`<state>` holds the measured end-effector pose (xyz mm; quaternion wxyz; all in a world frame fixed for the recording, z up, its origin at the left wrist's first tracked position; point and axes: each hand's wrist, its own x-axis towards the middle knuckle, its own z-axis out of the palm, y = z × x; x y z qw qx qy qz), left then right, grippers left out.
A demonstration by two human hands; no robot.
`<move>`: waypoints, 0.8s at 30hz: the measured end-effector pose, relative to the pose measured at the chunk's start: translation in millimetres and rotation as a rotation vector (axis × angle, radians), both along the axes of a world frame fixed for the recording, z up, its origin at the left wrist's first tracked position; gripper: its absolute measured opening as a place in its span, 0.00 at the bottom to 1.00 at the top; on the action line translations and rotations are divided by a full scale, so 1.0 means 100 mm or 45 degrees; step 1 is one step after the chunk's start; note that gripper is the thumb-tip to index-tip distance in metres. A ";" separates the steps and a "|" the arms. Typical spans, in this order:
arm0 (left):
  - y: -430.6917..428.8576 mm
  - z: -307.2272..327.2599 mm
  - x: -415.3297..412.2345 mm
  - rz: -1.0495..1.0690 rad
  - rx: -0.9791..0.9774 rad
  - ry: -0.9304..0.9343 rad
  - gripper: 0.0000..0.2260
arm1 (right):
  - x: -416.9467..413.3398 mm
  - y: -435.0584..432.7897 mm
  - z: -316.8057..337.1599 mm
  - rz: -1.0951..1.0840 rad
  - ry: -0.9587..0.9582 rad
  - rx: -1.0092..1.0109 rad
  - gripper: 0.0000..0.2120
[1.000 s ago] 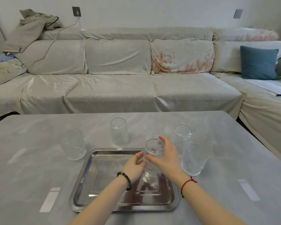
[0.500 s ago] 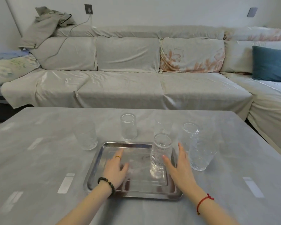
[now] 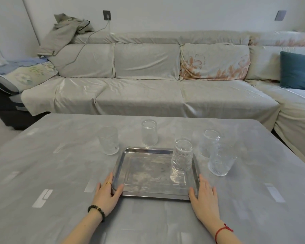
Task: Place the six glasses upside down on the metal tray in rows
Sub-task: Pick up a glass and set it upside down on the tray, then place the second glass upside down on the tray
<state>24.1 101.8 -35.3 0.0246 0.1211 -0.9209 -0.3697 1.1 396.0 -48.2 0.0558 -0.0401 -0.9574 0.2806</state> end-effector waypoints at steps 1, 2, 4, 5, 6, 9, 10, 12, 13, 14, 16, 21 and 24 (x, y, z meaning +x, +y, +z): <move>-0.01 -0.01 0.00 -0.009 -0.007 -0.004 0.28 | -0.01 0.00 0.00 0.000 -0.013 0.010 0.27; -0.01 -0.01 0.01 -0.019 -0.020 -0.009 0.28 | -0.01 0.01 0.01 -0.001 -0.029 0.018 0.27; -0.02 0.00 0.03 -0.034 -0.016 -0.016 0.29 | 0.00 0.01 0.04 0.002 -0.051 0.032 0.27; -0.02 0.00 0.04 -0.052 0.005 -0.015 0.28 | 0.01 0.00 0.07 0.008 -0.040 0.027 0.27; -0.02 0.01 0.05 -0.071 0.029 -0.013 0.28 | 0.02 -0.02 0.11 0.016 0.010 -0.005 0.27; -0.10 0.03 0.02 -0.069 0.195 0.031 0.28 | 0.08 -0.22 0.35 0.210 0.433 -0.173 0.24; -0.15 0.05 -0.02 -0.027 0.269 0.052 0.30 | 0.07 -0.35 0.45 0.333 0.541 -0.209 0.22; -0.27 0.15 -0.15 0.050 0.359 0.099 0.31 | 0.00 -0.71 0.65 0.568 0.530 -0.318 0.22; -0.33 0.23 -0.24 0.081 0.388 0.140 0.31 | -0.06 -0.91 0.73 0.644 0.450 -0.402 0.23; -0.38 0.33 -0.34 0.103 0.414 0.185 0.31 | -0.15 -1.11 0.79 0.688 0.356 -0.497 0.25; -0.49 0.54 -0.57 0.141 0.462 0.264 0.31 | -0.39 -1.51 0.85 0.708 0.111 -0.662 0.31; -0.73 0.74 -1.09 0.199 0.590 0.268 0.33 | -1.05 -2.23 0.85 0.652 -0.325 -0.804 0.42; -0.82 0.62 -1.29 0.201 0.606 0.180 0.38 | -1.31 -2.52 0.72 0.669 -0.340 -0.827 0.41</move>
